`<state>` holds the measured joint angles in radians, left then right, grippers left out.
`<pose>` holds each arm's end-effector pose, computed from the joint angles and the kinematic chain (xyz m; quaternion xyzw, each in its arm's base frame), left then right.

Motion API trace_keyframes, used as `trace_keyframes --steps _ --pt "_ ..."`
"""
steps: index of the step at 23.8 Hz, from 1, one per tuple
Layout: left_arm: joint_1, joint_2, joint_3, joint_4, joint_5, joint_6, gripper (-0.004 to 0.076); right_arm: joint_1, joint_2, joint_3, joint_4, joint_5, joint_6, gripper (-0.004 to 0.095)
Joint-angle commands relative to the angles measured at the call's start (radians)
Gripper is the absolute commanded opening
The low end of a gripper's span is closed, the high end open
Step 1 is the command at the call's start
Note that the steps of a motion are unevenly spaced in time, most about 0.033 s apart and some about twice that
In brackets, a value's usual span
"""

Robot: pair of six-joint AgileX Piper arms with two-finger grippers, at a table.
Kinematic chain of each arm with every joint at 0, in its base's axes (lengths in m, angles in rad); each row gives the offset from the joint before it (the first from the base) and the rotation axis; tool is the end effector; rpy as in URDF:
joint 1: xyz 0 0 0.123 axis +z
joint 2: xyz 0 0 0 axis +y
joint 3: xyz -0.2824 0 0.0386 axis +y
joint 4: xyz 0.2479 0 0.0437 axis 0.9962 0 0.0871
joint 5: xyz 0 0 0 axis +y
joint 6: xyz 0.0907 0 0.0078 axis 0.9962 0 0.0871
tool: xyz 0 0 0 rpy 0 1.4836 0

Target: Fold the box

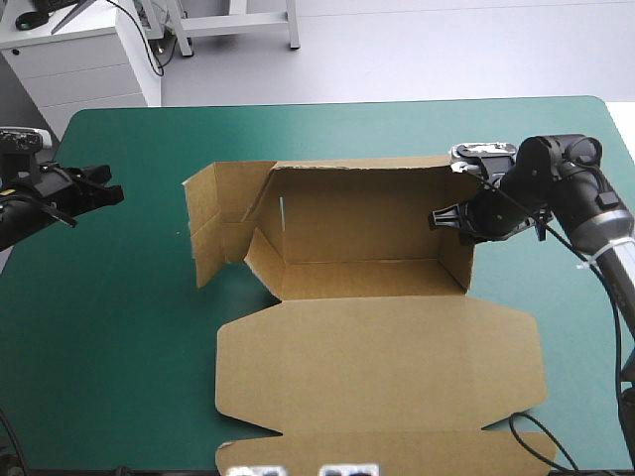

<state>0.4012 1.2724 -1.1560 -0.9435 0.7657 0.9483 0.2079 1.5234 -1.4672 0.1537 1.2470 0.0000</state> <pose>0.2682 0.0582 0.3799 0.0455 0.8437 -0.1139 0.5227 0.2973 0.0762 0.3522 -0.0907 0.9773 0.0938 0.1671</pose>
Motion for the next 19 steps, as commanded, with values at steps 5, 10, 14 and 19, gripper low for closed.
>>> trace_keyframes --steps 5,10,14,19 --pt "-0.007 -0.022 -0.026 -0.051 -0.030 -0.009 0.0009 -0.008 0.033 -0.034 -0.065 0.001 -0.006 -0.0018" --pt "-0.007 -0.022 -0.026 -0.051 -0.031 0.005 0.0009 -0.008 0.130 -0.034 -0.069 -0.020 -0.010 -0.0019" --pt "-0.007 -0.022 -0.026 -0.048 -0.031 0.005 0.0009 -0.008 0.174 -0.039 -0.071 -0.079 -0.006 -0.0017" --pt "-0.007 -0.022 -0.026 -0.033 -0.029 0.005 0.0009 -0.008 0.193 -0.048 -0.071 -0.182 0.000 -0.0017"
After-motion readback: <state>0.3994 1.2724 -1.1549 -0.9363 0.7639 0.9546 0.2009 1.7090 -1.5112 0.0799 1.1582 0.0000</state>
